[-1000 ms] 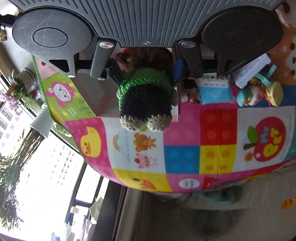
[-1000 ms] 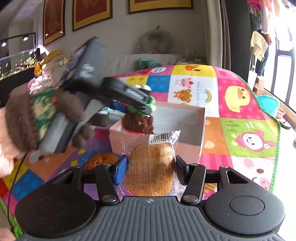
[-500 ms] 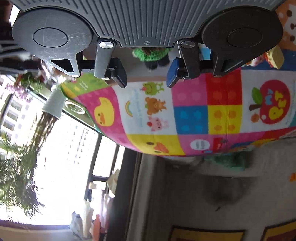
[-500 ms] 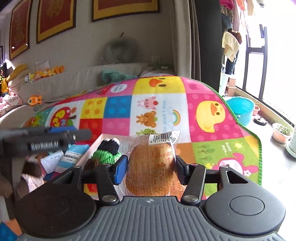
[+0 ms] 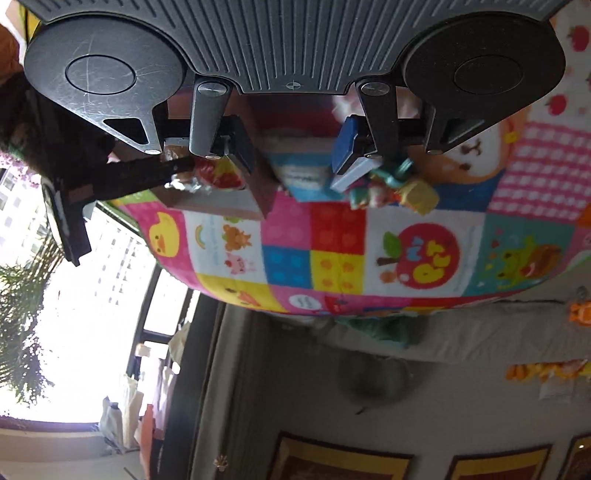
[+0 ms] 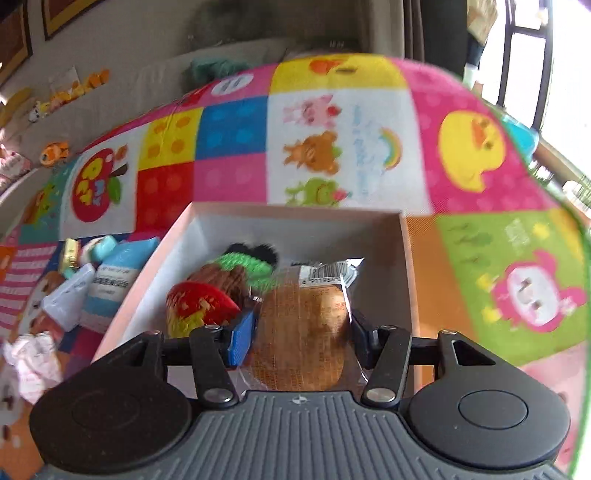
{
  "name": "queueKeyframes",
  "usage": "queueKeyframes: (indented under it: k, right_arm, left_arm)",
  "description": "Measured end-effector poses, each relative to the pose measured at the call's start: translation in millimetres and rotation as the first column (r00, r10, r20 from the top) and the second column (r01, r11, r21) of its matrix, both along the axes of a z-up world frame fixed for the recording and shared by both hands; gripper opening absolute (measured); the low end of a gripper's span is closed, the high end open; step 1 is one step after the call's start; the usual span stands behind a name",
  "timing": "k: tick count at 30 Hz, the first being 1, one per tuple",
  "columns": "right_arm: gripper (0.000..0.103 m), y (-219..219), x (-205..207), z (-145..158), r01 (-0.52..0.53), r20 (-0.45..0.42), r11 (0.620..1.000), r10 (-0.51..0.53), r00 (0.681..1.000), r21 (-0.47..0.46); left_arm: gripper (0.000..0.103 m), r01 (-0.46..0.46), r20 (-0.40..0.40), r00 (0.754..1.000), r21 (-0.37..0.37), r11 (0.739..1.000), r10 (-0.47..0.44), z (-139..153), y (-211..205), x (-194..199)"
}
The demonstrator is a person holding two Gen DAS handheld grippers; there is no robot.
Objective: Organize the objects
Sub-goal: 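Lower the doll and bread bun into the pink box and open both tools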
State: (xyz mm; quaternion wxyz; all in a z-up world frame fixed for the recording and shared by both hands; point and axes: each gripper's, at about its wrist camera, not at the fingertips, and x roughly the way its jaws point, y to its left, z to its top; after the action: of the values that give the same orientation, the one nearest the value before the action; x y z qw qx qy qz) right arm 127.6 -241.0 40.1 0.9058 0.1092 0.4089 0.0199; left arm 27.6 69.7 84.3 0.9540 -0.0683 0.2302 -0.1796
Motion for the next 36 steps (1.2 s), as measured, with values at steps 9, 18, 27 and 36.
queueKeyframes:
  k: [9,18,27,36]
  right_arm:
    - [0.064,6,-32,18,-0.012,0.087,0.999,0.017,0.996,-0.053]
    - [0.075,30,-113,43,-0.061,0.275,0.986,0.103,0.956,-0.158]
    - [0.082,46,-171,-6,-0.122,0.296,0.961,0.196,0.935,-0.249]
    - [0.088,45,-176,-35,-0.110,0.267,0.982,0.148,0.952,-0.155]
  left_arm:
    - [0.051,-0.019,-0.131,0.991,0.022,1.000,0.022,-32,25,-1]
    - [0.051,-0.009,-0.187,0.982,-0.052,0.999,0.000,-11,-58,112]
    - [0.069,-0.063,-0.352,0.930,0.137,0.989,0.109,-66,-99,187]
    - [0.060,-0.033,-0.433,0.898,0.104,0.994,0.075,-64,-85,164]
